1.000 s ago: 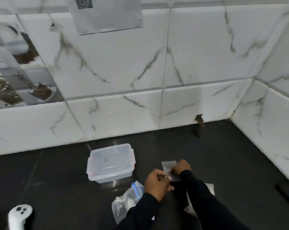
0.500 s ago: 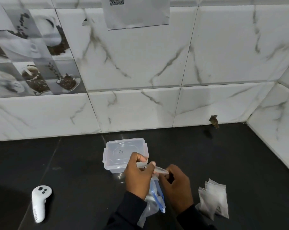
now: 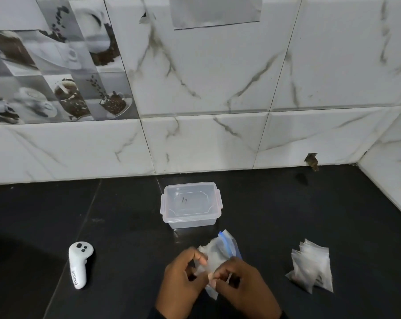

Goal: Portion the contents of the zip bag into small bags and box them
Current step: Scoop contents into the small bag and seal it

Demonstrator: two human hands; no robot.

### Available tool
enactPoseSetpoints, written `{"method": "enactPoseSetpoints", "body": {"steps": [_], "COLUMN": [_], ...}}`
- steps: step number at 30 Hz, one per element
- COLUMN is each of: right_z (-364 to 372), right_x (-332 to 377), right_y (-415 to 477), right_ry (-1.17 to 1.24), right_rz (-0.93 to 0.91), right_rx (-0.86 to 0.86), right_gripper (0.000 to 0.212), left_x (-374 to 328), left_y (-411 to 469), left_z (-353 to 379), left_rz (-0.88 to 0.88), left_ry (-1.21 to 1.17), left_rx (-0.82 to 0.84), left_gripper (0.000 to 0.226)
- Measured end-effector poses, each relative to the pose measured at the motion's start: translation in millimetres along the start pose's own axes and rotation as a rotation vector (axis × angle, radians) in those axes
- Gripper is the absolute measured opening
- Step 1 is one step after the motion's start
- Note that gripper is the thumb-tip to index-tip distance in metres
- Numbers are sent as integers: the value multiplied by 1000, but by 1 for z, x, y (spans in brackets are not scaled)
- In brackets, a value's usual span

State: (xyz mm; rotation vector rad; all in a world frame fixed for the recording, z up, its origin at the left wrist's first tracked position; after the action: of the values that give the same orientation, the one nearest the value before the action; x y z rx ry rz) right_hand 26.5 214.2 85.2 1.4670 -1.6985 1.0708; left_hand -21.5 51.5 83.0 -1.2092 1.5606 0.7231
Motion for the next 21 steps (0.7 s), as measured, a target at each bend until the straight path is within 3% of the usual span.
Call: {"method": "enactPoseSetpoints", "body": {"steps": [4,8,11,16,18,21], "right_z": [11,13,13,10,-4,-46], "right_x": [-5,-5,0,2,1,-20], "right_y": [-4,-7,-6,-2,3,22], "right_ry": [-96,-216,-268,-220,-186,-139], "right_rz": [63,110,71,57,23,79], "right_rx": [79,-7,-70,-15,-94,-388], "right_gripper": [9,13,8,10,11,12], "left_x": [7,12,23,26,30,44], "left_y": [-10,-17,-18,-9,-3,6], "left_z": [-2,3,9,9,1,-11], "left_rz": [111,261,274,178,138,40], "left_ry": [152,379,432,388,329,197], "left_rx": [70,120,138,121,93,91], "left_gripper": [33,21,24,38,35,36]}}
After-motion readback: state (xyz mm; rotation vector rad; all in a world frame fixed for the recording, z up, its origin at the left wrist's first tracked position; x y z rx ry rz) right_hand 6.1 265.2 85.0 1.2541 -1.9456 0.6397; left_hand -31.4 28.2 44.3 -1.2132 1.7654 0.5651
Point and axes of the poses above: each hand's wrist, its own y-axis towards the middle knuckle, its own z-axis out of the palm, x = y × z, the point moved 5 cm from there along y, towards the middle knuckle
